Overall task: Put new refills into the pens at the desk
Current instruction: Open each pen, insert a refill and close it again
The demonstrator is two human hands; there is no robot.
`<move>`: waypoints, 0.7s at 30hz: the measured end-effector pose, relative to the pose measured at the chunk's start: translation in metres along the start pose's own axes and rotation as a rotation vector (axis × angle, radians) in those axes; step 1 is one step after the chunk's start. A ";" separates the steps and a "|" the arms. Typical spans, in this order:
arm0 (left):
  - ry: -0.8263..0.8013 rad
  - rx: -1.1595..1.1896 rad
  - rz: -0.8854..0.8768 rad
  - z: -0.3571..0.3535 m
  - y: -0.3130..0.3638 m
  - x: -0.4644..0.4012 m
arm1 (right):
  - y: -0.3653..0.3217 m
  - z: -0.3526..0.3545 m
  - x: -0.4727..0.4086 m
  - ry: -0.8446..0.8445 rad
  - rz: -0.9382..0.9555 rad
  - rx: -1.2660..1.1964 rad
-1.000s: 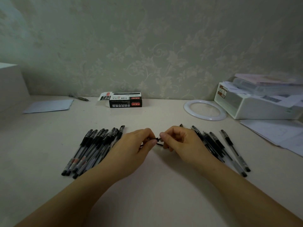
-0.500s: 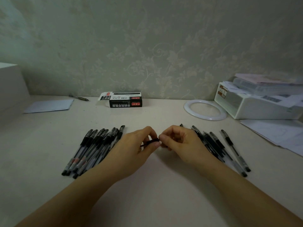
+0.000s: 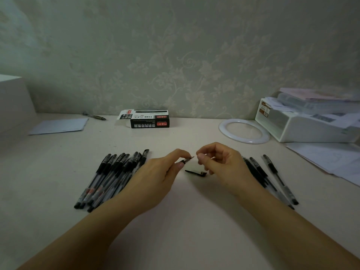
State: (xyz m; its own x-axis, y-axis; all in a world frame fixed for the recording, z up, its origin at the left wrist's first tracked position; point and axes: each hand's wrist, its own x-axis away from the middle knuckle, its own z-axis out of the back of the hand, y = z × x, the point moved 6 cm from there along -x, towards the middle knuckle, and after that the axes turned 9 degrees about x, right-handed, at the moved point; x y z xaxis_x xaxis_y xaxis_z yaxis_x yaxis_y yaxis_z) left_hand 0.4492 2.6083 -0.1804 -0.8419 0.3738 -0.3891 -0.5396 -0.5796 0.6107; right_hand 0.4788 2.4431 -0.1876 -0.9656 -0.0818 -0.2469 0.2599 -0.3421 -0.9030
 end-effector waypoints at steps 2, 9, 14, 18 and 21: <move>0.001 -0.016 0.015 0.000 -0.001 0.000 | 0.003 0.006 -0.002 0.063 -0.024 0.021; 0.039 -0.054 0.038 0.002 -0.003 0.000 | 0.005 0.004 0.004 0.007 0.083 0.610; 0.032 -0.065 0.039 0.001 -0.003 0.000 | 0.004 0.001 0.005 -0.011 0.133 0.687; 0.032 -0.072 0.037 0.001 -0.004 0.000 | 0.003 0.002 0.004 0.010 0.135 0.680; 0.036 -0.075 0.039 0.002 -0.005 0.000 | 0.003 0.007 0.003 0.060 0.120 0.665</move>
State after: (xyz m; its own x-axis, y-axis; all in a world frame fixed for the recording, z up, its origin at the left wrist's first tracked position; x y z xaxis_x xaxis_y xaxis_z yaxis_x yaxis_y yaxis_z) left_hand 0.4521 2.6124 -0.1819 -0.8613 0.3244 -0.3911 -0.5037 -0.6461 0.5734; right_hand 0.4768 2.4350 -0.1884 -0.9234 -0.1094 -0.3680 0.2845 -0.8384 -0.4648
